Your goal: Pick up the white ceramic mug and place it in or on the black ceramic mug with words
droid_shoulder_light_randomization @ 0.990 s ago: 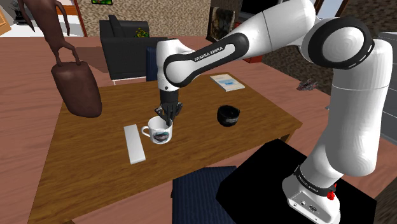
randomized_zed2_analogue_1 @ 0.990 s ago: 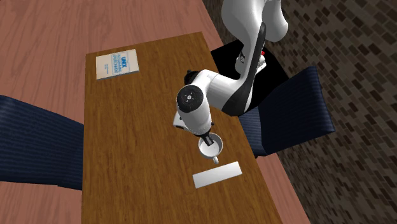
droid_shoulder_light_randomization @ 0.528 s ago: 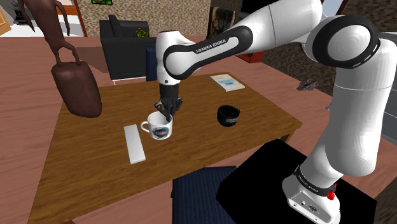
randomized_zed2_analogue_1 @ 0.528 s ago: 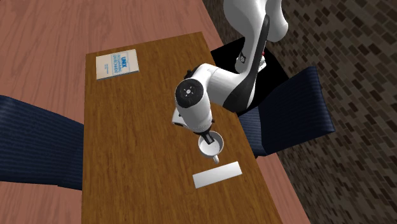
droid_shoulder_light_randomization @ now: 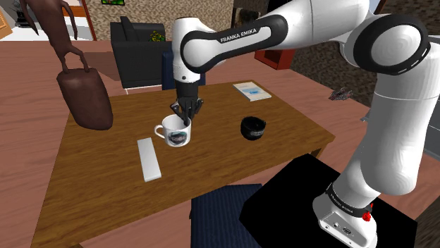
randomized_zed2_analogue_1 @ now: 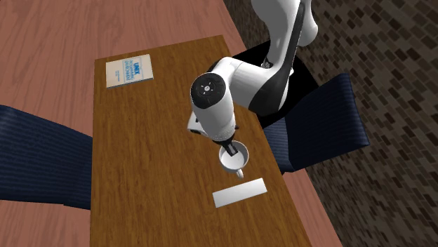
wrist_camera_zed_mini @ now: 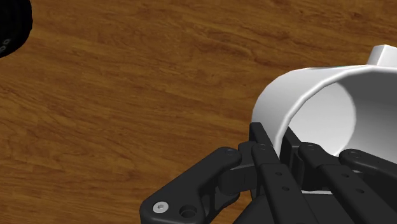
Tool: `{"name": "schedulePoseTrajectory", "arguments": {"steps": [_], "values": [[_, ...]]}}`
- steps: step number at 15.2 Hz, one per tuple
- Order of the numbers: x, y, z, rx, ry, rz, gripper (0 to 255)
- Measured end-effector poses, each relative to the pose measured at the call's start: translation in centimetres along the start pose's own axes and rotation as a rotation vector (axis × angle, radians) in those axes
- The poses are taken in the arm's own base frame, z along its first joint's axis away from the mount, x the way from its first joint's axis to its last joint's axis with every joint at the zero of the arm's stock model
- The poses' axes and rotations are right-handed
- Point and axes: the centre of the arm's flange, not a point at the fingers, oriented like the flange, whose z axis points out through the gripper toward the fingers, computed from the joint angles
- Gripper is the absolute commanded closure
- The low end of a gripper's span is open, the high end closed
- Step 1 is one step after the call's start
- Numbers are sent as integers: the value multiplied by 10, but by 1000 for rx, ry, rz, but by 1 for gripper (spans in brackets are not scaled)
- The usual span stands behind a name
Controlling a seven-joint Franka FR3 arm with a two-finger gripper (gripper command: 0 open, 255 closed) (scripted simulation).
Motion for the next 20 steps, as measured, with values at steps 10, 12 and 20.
{"name": "schedulePoseTrajectory", "arguments": {"steps": [10, 12, 20], "values": [[-6, -4, -52, 0, 0, 0, 255], [-7, -5, -63, 0, 0, 0, 255], [-14, -2, -99, 0, 0, 0, 255]]}}
